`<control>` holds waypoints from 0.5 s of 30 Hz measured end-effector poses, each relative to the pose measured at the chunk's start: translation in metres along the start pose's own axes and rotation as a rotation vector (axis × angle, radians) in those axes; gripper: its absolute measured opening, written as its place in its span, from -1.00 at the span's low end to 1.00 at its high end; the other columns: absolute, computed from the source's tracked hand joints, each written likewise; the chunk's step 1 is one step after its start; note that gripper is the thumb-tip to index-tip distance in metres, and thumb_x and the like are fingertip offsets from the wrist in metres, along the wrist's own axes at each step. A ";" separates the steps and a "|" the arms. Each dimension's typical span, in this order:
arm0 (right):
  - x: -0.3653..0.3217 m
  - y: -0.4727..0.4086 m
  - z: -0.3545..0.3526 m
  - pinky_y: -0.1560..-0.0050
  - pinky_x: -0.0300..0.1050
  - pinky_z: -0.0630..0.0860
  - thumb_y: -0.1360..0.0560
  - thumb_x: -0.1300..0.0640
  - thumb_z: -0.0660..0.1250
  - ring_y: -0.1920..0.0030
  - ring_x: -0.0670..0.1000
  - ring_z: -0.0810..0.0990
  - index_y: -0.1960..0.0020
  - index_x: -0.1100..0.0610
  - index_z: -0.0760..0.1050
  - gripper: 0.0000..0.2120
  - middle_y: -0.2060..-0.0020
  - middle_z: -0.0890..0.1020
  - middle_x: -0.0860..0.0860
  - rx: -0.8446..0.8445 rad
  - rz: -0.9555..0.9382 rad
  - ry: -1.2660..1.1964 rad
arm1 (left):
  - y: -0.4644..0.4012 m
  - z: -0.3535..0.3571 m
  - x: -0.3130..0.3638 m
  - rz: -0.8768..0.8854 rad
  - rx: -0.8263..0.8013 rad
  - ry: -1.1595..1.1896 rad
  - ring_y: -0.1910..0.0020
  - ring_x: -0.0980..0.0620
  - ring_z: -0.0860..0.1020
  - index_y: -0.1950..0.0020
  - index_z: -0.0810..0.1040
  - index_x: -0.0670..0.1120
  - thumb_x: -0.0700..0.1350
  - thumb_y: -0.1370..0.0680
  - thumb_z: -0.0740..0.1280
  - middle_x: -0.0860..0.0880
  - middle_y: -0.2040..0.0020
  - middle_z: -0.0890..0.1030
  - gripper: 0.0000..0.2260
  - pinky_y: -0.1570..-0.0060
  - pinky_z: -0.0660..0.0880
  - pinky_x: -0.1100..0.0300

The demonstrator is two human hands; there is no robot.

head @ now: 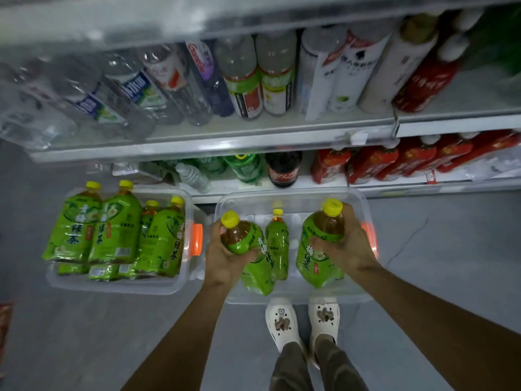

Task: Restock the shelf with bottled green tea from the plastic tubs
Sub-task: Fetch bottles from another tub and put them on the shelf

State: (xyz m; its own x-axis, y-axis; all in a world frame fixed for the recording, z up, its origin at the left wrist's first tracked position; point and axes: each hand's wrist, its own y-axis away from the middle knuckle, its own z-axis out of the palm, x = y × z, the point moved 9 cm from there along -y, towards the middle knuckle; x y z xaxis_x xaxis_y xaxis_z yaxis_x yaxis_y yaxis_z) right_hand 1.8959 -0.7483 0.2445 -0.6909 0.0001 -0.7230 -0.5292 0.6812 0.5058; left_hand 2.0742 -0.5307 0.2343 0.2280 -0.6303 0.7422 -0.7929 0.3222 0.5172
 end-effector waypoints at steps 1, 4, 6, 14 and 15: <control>-0.013 0.007 -0.013 -0.05 0.02 0.59 -0.29 0.12 0.60 -0.03 0.07 0.60 -0.17 -0.19 0.32 -0.37 -0.04 0.60 0.05 -0.003 -0.016 -0.018 | 0.011 -0.006 0.014 0.001 0.006 0.031 0.07 0.28 0.60 -0.30 0.40 -0.03 -0.36 -0.25 0.64 0.02 -0.04 0.61 -0.28 -0.02 0.56 0.29; -0.055 0.031 -0.054 0.10 -0.29 0.58 -0.32 0.27 0.59 0.07 -0.07 0.61 -0.16 -0.09 0.35 -0.40 0.04 0.62 -0.03 -0.025 -0.079 -0.095 | 0.046 -0.024 0.063 0.024 0.018 0.103 0.20 0.43 0.54 -0.27 0.35 -0.11 -0.40 -0.29 0.61 0.09 0.02 0.54 -0.32 0.14 0.47 0.45; -0.086 0.048 -0.082 0.00 -0.20 0.62 -0.31 0.27 0.60 0.05 -0.13 0.62 -0.11 -0.13 0.36 -0.41 0.05 0.63 -0.07 -0.023 -0.124 -0.123 | 0.068 -0.037 0.095 0.044 0.023 0.133 0.12 0.32 0.52 -0.28 0.35 -0.15 -0.35 -0.29 0.62 0.03 -0.03 0.56 -0.33 0.01 0.46 0.32; -0.218 0.128 -0.177 -0.05 -0.01 0.64 -0.28 0.28 0.62 0.01 -0.11 0.65 -0.17 -0.09 0.42 -0.39 -0.02 0.64 -0.04 0.081 -0.346 -0.223 | 0.136 -0.087 0.233 0.210 -0.003 0.210 0.12 0.25 0.52 -0.25 0.33 -0.05 -0.29 -0.32 0.63 0.08 -0.04 0.53 -0.35 0.27 0.46 0.49; -0.232 0.138 -0.188 0.00 -0.09 0.64 -0.28 0.30 0.61 0.02 -0.13 0.64 -0.20 -0.04 0.40 -0.37 -0.04 0.62 -0.01 0.092 -0.370 -0.241 | 0.143 -0.093 0.248 0.235 -0.012 0.228 0.13 0.22 0.54 -0.27 0.35 -0.08 -0.31 -0.32 0.62 0.02 -0.07 0.56 -0.36 0.30 0.47 0.49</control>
State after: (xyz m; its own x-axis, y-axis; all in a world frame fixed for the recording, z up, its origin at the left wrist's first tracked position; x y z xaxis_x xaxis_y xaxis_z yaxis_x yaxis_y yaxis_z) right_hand 1.8905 -0.7918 0.5700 -0.3232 -0.0924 -0.9418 -0.6652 0.7301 0.1566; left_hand 2.0697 -0.5752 0.5326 0.1612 -0.3631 0.9177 -0.8326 0.4493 0.3240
